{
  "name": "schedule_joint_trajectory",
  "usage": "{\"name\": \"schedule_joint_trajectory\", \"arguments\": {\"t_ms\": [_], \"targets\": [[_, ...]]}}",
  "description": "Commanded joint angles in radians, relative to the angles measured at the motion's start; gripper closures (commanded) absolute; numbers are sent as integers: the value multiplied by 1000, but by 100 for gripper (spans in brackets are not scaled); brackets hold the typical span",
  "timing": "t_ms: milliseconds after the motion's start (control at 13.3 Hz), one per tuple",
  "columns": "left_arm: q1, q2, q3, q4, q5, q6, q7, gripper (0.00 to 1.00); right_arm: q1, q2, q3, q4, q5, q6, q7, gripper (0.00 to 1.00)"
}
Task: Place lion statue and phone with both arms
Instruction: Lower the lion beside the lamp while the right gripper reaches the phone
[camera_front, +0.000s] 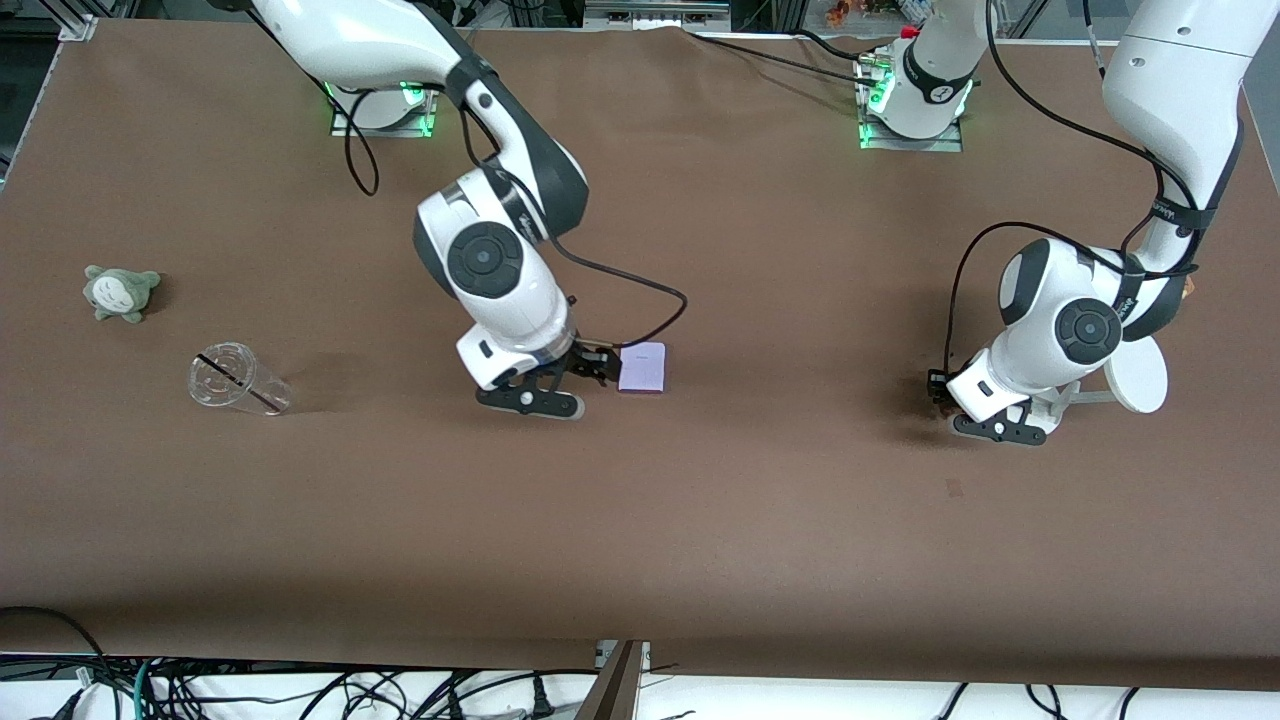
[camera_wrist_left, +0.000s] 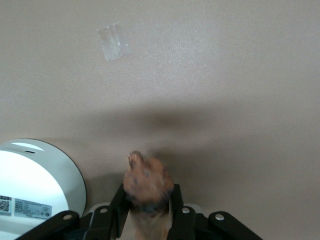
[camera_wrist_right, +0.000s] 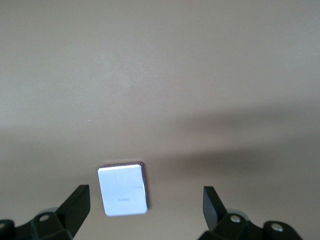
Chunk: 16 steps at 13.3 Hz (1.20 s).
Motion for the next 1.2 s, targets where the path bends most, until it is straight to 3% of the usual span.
{"name": "schedule_joint_trajectory", "arguments": {"t_ms": [0, 375, 750, 1125], "targets": [[11, -16, -14, -14, 12, 7, -4, 0, 32, 66, -12, 45, -18, 55, 47, 0], [0, -99, -41, 44, 12, -118, -6, 0, 71, 112, -15, 49, -41, 92, 90, 0], [2, -165, -104, 326, -3, -523, 9, 0, 114, 181, -15, 47, -63, 179, 75, 0], [11, -217, -132, 539, -61, -770, 8, 0, 140, 205, -15, 47, -78, 213, 89, 0]]}}
